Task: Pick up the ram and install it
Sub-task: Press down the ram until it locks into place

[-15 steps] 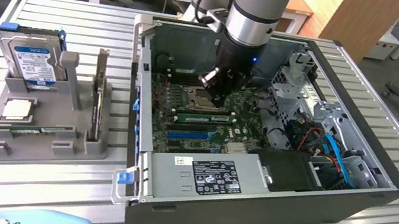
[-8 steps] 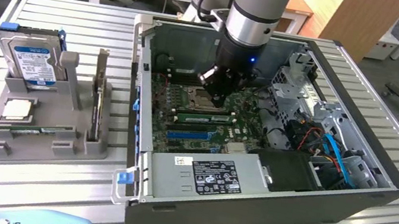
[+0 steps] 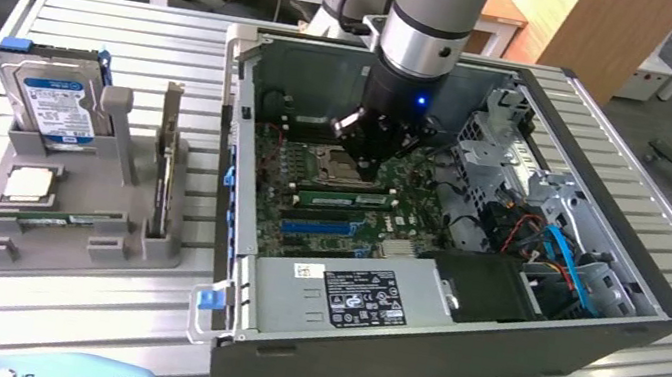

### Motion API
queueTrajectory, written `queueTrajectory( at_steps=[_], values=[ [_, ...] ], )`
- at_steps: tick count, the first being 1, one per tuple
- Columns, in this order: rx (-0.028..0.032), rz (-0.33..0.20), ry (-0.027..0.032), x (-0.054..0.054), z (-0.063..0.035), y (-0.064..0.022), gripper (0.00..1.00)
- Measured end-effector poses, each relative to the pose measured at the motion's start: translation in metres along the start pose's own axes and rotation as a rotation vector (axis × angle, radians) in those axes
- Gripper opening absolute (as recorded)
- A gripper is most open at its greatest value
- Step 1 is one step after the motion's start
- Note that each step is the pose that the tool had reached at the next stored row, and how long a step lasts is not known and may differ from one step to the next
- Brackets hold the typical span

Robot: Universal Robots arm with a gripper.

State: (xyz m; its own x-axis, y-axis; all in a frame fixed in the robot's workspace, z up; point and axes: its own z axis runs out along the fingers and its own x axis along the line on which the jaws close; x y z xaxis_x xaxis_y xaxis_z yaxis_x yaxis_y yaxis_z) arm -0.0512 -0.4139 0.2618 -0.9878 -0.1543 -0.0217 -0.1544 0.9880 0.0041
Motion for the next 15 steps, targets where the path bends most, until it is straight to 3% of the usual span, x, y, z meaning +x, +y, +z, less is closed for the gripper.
queueTrajectory(
  at_steps=[9, 15],
  values=[
    [0.0032, 0.145, -0.0006, 0.0000, 0.0000, 0.0000, 0.10],
    [0.0033, 0.148, -0.0006, 0.0000, 0.0000, 0.0000, 0.10]
  ],
)
